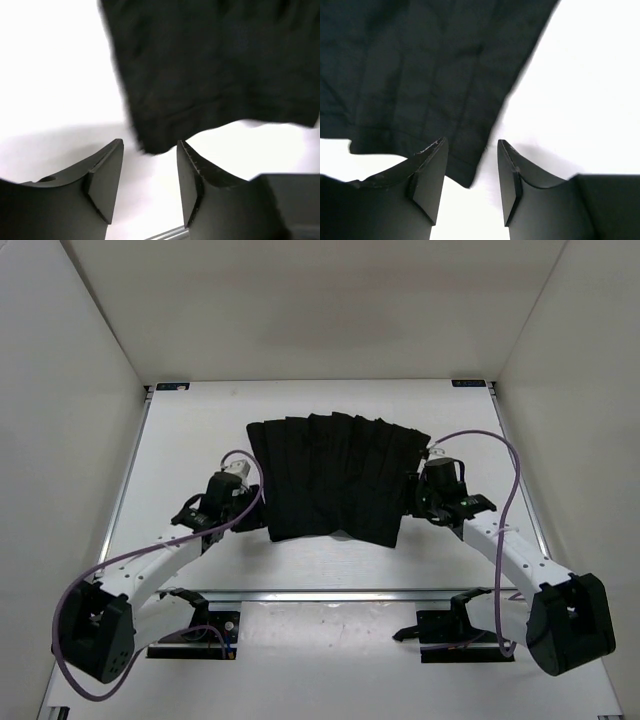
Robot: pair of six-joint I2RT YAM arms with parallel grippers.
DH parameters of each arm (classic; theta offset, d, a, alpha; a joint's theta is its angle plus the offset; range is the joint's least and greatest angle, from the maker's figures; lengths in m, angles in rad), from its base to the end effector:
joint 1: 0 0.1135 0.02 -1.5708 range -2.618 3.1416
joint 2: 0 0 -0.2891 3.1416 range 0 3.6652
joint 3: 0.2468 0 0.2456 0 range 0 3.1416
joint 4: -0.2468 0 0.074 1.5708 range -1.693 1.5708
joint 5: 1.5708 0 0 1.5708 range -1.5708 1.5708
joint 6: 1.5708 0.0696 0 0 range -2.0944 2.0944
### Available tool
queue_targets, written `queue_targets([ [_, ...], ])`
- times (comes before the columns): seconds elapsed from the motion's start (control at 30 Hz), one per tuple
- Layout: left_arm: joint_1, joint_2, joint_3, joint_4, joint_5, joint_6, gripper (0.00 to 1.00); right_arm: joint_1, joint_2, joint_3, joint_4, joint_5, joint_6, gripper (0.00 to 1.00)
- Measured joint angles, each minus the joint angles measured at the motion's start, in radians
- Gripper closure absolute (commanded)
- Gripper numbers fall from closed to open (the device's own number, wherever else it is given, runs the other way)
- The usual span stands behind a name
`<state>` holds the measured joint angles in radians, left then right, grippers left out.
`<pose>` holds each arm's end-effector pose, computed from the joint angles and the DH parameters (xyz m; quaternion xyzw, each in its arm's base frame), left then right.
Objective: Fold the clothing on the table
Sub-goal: Flatten the skirt out
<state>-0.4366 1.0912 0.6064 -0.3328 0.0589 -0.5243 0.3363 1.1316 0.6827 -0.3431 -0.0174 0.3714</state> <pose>0.2007 -0.0982 0.2074 -0.0299 0.9291 -0.1942 0.3133 0.2248 0.0799 0.2237 0.0129 0.9250 0.1391 0.3533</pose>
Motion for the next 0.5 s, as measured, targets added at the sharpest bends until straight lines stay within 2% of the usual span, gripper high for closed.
queue_targets([
  [0.1, 0.005, -0.012, -0.085, -0.009, 0.0, -0.016, 0.38, -0.011, -0.019, -0.049, -0.006, -0.003, 0.011, 0.58],
  [0.23, 0.006, 0.005, -0.162, 0.0, 0.006, -0.044, 0.37, -0.018, -0.027, -0.112, -0.016, -0.018, 0.024, 0.56],
  [0.5, -0.007, 0.014, -0.228, 0.162, 0.027, -0.151, 0.34, -0.039, -0.071, -0.215, 0.0, -0.053, 0.048, 0.53],
])
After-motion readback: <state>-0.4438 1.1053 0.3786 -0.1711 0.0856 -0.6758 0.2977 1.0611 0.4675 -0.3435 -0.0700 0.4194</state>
